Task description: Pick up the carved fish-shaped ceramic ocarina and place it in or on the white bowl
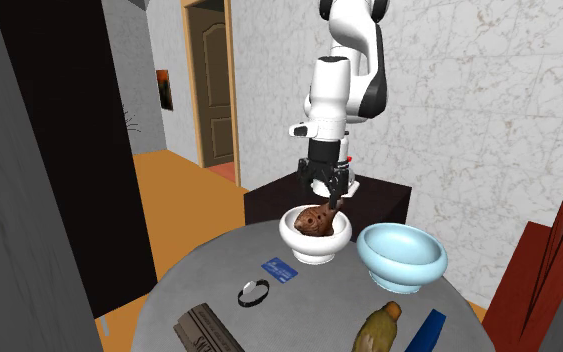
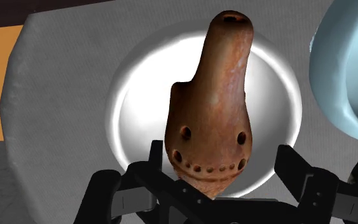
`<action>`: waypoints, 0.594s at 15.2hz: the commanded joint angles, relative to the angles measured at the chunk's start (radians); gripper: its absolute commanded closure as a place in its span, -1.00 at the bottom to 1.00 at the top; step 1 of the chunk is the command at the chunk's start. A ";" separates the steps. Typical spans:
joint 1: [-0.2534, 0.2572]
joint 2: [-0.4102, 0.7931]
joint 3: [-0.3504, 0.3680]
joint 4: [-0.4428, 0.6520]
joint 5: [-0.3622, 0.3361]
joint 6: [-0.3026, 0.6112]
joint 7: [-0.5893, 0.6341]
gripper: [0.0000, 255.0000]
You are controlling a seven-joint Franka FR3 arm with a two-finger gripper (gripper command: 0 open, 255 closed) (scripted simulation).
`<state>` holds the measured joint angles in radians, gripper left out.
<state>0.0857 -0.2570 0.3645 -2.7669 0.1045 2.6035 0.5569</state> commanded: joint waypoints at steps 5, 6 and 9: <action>0.009 -0.040 -0.008 0.006 0.014 -0.045 -0.011 -1.00; 0.016 -0.079 -0.015 0.014 0.025 -0.091 -0.019 -1.00; 0.027 -0.141 -0.028 0.033 0.037 -0.172 -0.029 -1.00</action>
<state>0.1099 -0.3834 0.3395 -2.7374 0.1382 2.4516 0.5301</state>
